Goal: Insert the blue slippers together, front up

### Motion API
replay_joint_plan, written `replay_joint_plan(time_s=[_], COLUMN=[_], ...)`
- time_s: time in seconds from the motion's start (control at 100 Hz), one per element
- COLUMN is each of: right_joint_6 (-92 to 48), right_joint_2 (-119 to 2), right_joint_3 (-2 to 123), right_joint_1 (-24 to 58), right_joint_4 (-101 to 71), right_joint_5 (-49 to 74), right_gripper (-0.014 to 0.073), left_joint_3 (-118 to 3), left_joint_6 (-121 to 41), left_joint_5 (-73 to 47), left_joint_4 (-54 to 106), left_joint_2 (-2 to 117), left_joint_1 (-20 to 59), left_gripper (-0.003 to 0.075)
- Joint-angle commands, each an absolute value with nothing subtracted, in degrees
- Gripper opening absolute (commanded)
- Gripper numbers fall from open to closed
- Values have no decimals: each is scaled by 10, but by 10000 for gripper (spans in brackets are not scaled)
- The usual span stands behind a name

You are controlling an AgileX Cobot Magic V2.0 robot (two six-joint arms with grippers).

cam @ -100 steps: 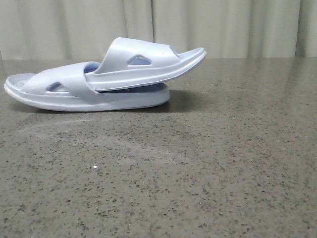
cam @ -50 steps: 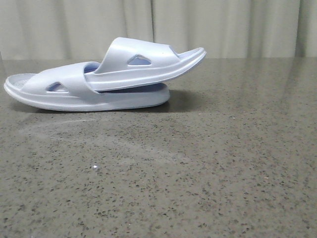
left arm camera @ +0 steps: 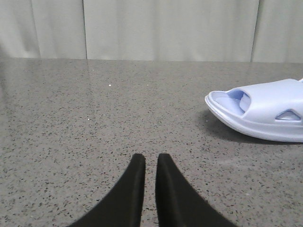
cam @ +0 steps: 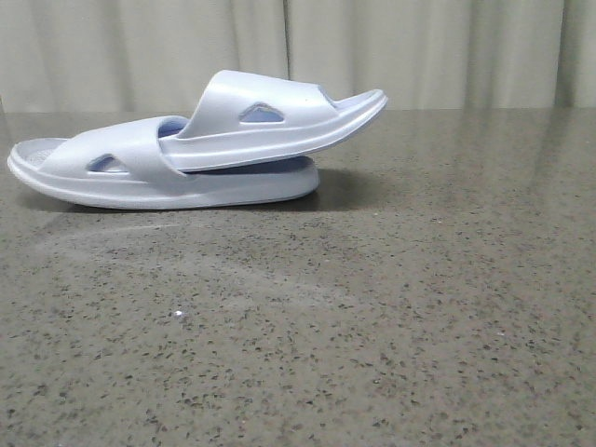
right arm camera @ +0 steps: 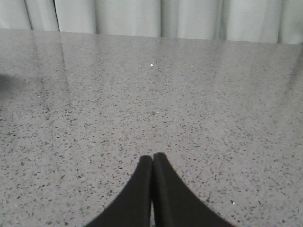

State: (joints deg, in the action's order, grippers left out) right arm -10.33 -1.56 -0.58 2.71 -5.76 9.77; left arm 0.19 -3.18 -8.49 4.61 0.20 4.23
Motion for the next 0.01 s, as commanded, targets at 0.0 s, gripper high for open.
replay_joint_plan(time_s=[0.0], right_joint_6=[-103], right_joint_2=[-20], right_joint_3=[-18], right_joint_1=[22], right_joint_4=[-52], right_joint_5=[54], right_gripper=[-85], left_joint_3=[7], left_joint_6=[-26], left_joint_5=[-45], left_joint_4=[47], left_joint_2=[7], left_joint_1=[40], left_gripper=[15])
